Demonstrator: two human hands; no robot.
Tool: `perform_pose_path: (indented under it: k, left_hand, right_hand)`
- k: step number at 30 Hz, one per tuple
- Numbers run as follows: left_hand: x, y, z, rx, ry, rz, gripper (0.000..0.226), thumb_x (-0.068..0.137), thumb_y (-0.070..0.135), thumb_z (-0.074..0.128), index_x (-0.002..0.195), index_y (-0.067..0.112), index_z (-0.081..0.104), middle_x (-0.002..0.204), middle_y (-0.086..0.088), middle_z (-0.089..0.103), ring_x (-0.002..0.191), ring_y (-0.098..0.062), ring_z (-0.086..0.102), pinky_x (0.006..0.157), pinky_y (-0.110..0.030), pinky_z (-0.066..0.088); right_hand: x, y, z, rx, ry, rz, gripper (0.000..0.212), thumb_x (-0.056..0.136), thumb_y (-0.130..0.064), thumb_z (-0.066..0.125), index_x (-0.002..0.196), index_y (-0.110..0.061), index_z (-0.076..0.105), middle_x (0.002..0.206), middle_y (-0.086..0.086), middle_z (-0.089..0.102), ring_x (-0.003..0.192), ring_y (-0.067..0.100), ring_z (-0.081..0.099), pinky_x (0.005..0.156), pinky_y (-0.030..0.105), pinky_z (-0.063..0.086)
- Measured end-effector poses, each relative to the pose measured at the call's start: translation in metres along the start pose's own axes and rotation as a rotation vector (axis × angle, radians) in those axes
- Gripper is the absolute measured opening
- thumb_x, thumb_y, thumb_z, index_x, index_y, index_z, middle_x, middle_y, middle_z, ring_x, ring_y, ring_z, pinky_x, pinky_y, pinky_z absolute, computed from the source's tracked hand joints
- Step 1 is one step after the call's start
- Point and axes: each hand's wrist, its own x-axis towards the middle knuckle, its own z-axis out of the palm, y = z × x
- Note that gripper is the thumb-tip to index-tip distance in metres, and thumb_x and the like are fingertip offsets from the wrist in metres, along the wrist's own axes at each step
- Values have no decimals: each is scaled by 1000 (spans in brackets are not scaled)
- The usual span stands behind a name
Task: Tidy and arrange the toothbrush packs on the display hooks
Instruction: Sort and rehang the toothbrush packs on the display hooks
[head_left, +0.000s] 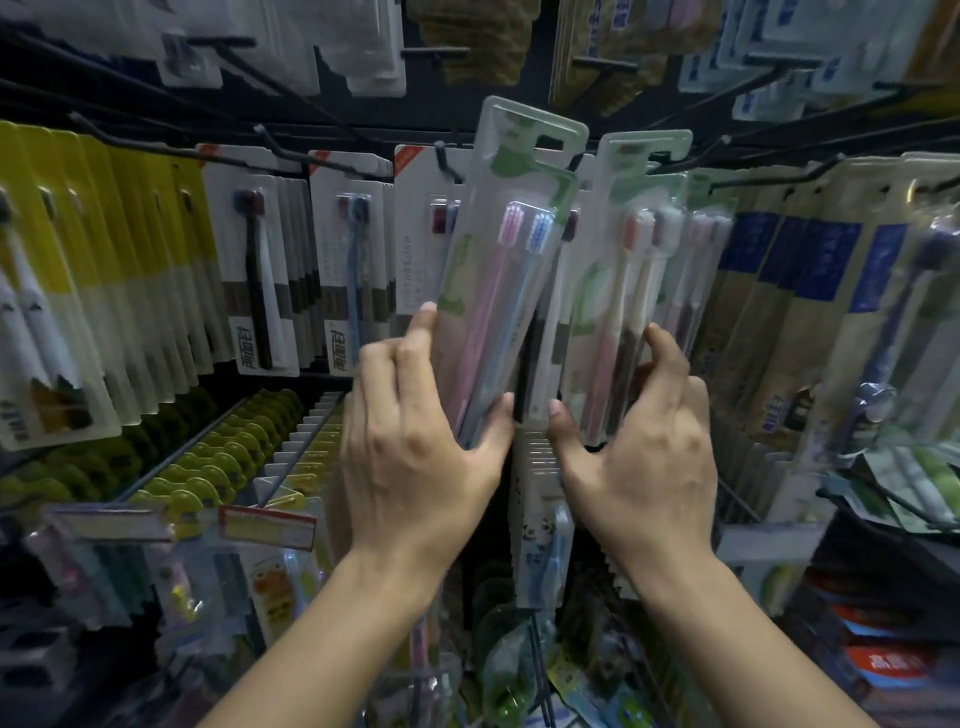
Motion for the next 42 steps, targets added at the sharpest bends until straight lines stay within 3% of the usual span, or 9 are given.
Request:
perform_pose_path:
  k: [4,8,12,16,23,29,37,42]
  left_hand:
    - [-4,9,6,-9,13,47,87,87,38,82,154,-1,44,117,-14,51,107,-25,54,95,-30,47]
    - [-8,19,13,-35,-10,83,91,85,37,83,156,-2,42,115,-13,51,106,-23,54,96,-26,44]
    - [-7,31,19,-73,-32,84,91,84,36,85,155,0,43,116,-10,54,107,-24,58,96,-32,52]
    - [-9,45,24,-101,-40,80,84,84,35,84,151,1,47,119,-11,58,110,-25,58,100,-30,48]
    - [-15,67,38,-93,-33,91,83,84,36,83,150,-1,50,113,-12,56,106,-29,59,98,-31,48]
    - [-17,79,44,-109,7,63,84,84,37,86,149,-3,51,110,-13,55,101,-29,59,93,-32,48]
    - [-19,88,51,-121,17,46,84,82,37,86,148,-4,53,107,-14,55,101,-25,56,91,-30,47]
    - [-19,90,50,-119,7,24,84,82,39,86,148,-2,54,108,-13,55,99,-22,55,88,-26,45]
  right_hand:
    - [0,9,-7,18,-9,10,93,90,-47,75,159,-9,24,150,15,52,136,33,54,99,40,52]
    - [-1,20,-16,29,1,30,94,91,-46,75,158,-9,22,157,13,46,137,33,55,100,39,52]
    - [1,31,-25,51,33,71,95,89,-47,76,157,-9,21,150,15,54,129,35,61,95,40,55]
    - [3,44,-33,79,54,114,94,87,-50,75,154,-12,21,130,15,66,112,37,69,83,44,59]
    - [4,59,-46,47,108,96,88,87,-41,78,157,-12,31,147,11,57,130,29,60,99,37,52]
    - [6,67,-50,18,125,64,88,87,-37,77,158,-10,33,146,9,57,133,25,56,105,31,46]
    - [5,72,-51,7,125,66,86,87,-37,75,159,-10,34,142,9,58,129,27,57,103,35,49]
    - [1,71,-50,-33,68,120,87,88,-45,72,159,-12,35,137,11,62,122,30,63,92,39,54]
